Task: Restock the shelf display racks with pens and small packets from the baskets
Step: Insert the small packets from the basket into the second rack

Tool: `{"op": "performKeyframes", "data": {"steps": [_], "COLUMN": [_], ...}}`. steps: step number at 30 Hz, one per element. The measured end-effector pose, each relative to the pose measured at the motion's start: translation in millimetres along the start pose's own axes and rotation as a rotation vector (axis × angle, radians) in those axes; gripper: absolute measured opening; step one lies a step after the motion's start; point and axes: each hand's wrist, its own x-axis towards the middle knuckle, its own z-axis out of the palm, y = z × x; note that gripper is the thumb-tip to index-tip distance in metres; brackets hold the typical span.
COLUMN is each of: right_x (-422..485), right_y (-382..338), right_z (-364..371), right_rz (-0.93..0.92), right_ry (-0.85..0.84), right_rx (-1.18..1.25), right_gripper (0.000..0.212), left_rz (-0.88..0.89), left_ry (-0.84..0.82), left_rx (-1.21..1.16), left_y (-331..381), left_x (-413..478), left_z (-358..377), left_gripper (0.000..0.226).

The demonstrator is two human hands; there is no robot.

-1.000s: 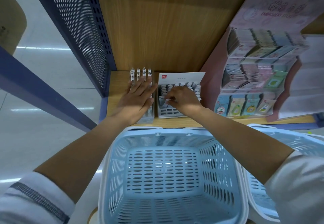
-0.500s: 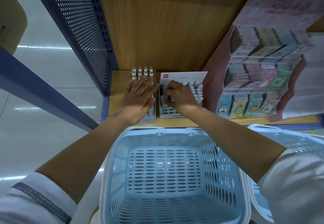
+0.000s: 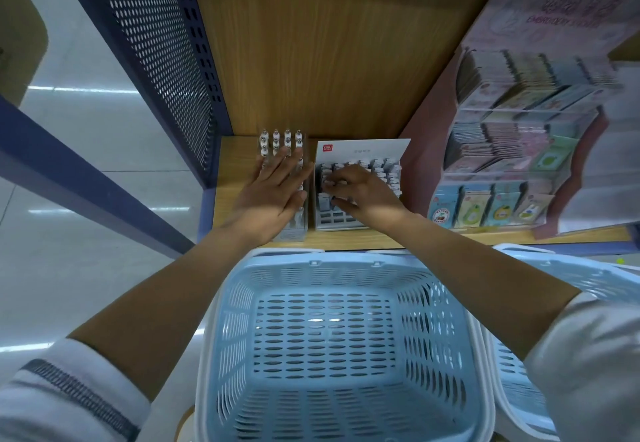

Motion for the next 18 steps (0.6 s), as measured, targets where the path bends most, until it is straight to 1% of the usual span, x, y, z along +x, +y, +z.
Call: {"op": "performKeyframes", "data": {"steps": [2,4,6,9,11,14,18], "right_x": [3.4,5.3,3.7,2.2,6.3,11.6,10.7], "right_y": [-1.7,1.5,2.6,-1.4,-5.5,-6.5,-7.0], "right_z": [2.6,1.5,-1.9,2.3,4.9,3.6,4.9], "right_rz": [-0.049,-0.044,-0.001,-0.020,-0.007,0.075,0.149], "right_ry": [-0.030,-0.020,0.003,-0.020,-0.030,0.032,0.046], "right_rx": [-0.040,-0.062,-0.020,-0.003,-0.011,0.017,0.055], "right_gripper": [0.020,0.017,0.022,0.028,0.023,0.010,0.008], "left_rz": [0.003,0.004,0.003,0.001,0.001,0.010,0.015], "left_ry": [-0.002,-0.001,-0.001,-0.001,0.001,0.003,0.014], "left_rx": [0.012,0.023,0.028,0.021,0.022,0.028,0.028], "left_y": [-0.6,-1.3,-1.8,-1.7,-2.3,-3.8,-4.0], "left_x": [-0.1,-0.2,-0.2,0.4,0.3,-0.2,1.1], "left_z": [0.5,0.8,1.1,2.0,2.2,3.3,4.0], "left_gripper": [0.068,0.068,0.067,0.067,0.067,0.066,0.064]}}
